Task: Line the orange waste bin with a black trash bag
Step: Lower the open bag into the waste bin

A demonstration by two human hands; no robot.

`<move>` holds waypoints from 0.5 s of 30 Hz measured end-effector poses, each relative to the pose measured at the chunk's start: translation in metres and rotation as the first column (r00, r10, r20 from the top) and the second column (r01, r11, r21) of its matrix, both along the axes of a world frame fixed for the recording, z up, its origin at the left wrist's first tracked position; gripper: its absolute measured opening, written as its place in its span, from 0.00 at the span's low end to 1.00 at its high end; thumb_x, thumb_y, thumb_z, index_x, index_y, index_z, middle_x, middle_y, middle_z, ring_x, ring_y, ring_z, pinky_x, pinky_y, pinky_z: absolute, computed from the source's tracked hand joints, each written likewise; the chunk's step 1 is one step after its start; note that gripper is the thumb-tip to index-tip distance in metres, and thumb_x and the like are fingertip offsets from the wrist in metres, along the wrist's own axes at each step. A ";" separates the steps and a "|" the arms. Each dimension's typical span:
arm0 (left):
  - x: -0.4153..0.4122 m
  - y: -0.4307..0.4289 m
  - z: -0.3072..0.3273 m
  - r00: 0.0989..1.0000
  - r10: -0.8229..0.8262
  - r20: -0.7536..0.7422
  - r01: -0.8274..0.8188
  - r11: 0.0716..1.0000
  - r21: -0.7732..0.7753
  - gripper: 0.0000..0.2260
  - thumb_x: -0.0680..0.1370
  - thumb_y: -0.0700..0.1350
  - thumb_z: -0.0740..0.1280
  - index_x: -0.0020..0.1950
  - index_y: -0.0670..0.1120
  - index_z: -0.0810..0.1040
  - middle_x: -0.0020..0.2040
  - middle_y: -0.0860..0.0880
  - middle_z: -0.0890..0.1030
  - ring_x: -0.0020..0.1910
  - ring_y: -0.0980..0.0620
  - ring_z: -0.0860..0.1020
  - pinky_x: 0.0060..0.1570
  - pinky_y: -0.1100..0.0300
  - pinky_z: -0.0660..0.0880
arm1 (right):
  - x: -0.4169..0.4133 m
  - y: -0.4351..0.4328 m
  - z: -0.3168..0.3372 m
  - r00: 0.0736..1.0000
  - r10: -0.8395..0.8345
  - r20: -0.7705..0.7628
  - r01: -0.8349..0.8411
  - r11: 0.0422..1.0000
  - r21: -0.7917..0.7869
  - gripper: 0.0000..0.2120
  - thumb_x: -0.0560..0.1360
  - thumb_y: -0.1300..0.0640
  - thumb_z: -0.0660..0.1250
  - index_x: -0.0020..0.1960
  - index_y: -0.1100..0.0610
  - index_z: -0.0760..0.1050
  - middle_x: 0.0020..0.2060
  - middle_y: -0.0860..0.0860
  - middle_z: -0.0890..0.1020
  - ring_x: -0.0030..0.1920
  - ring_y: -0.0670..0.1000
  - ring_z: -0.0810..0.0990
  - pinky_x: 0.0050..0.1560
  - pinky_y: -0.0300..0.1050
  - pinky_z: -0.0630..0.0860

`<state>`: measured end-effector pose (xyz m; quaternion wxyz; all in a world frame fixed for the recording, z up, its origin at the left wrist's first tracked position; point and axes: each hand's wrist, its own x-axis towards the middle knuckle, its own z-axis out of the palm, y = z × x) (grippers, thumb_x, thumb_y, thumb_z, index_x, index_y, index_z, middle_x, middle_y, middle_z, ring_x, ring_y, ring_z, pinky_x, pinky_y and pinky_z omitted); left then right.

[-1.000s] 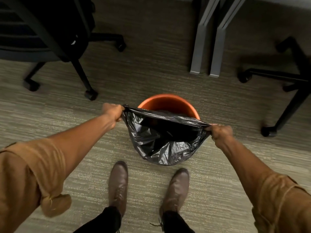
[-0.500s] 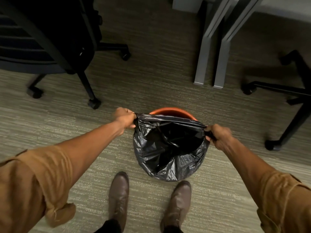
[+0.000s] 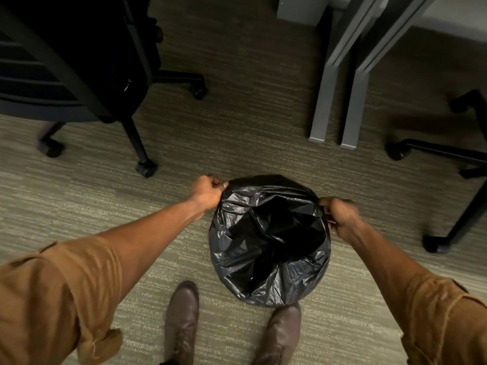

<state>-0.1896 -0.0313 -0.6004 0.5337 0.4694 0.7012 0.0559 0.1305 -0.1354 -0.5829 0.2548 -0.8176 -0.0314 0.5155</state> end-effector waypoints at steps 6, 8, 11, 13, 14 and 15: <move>-0.012 -0.002 -0.028 0.946 -0.247 -0.209 0.246 0.969 -0.030 0.08 0.85 0.49 0.72 0.54 0.44 0.83 0.49 0.47 0.84 0.47 0.48 0.82 0.45 0.56 0.76 | 0.002 0.000 -0.030 0.999 -0.037 0.038 0.040 0.996 -0.081 0.03 0.71 0.67 0.69 0.44 0.63 0.79 0.37 0.59 0.78 0.33 0.56 0.76 0.34 0.48 0.72; -0.016 -0.003 -0.035 0.863 -0.397 -0.312 0.399 0.915 -0.058 0.07 0.85 0.47 0.71 0.54 0.44 0.84 0.54 0.44 0.87 0.52 0.43 0.84 0.51 0.52 0.79 | 0.000 -0.002 -0.035 0.997 0.022 0.074 -0.011 0.990 -0.140 0.04 0.75 0.67 0.68 0.41 0.64 0.77 0.37 0.59 0.77 0.31 0.55 0.75 0.32 0.47 0.71; -0.020 -0.004 -0.031 0.666 -0.568 -0.483 0.613 0.786 -0.079 0.06 0.84 0.41 0.69 0.60 0.45 0.83 0.58 0.45 0.86 0.50 0.46 0.81 0.46 0.52 0.77 | -0.001 -0.008 -0.047 0.995 0.038 0.089 -0.023 0.986 -0.167 0.07 0.77 0.69 0.68 0.41 0.64 0.76 0.36 0.58 0.76 0.31 0.54 0.74 0.22 0.41 0.70; -0.019 -0.001 -0.025 0.682 -0.510 -0.524 0.585 0.811 -0.028 0.07 0.84 0.43 0.70 0.61 0.46 0.84 0.59 0.44 0.86 0.53 0.44 0.83 0.47 0.51 0.79 | 0.001 -0.011 -0.047 0.999 -0.021 0.040 0.026 0.990 -0.138 0.04 0.75 0.66 0.70 0.49 0.68 0.79 0.36 0.59 0.81 0.33 0.55 0.79 0.25 0.42 0.77; -0.017 0.001 -0.023 0.737 -0.449 -0.505 0.522 0.853 0.004 0.07 0.84 0.45 0.70 0.60 0.46 0.85 0.59 0.44 0.87 0.55 0.42 0.85 0.48 0.51 0.81 | 0.004 -0.013 -0.049 0.999 -0.044 -0.028 0.040 0.991 -0.131 0.10 0.74 0.63 0.72 0.53 0.68 0.82 0.39 0.60 0.84 0.35 0.56 0.82 0.31 0.46 0.82; -0.015 0.003 -0.020 0.818 -0.372 -0.438 0.427 0.904 0.029 0.08 0.84 0.48 0.70 0.58 0.46 0.86 0.57 0.44 0.88 0.55 0.42 0.86 0.50 0.50 0.82 | 0.005 -0.014 -0.048 0.996 -0.053 -0.078 0.044 0.992 -0.118 0.14 0.74 0.59 0.73 0.56 0.67 0.84 0.42 0.60 0.86 0.37 0.57 0.84 0.39 0.50 0.84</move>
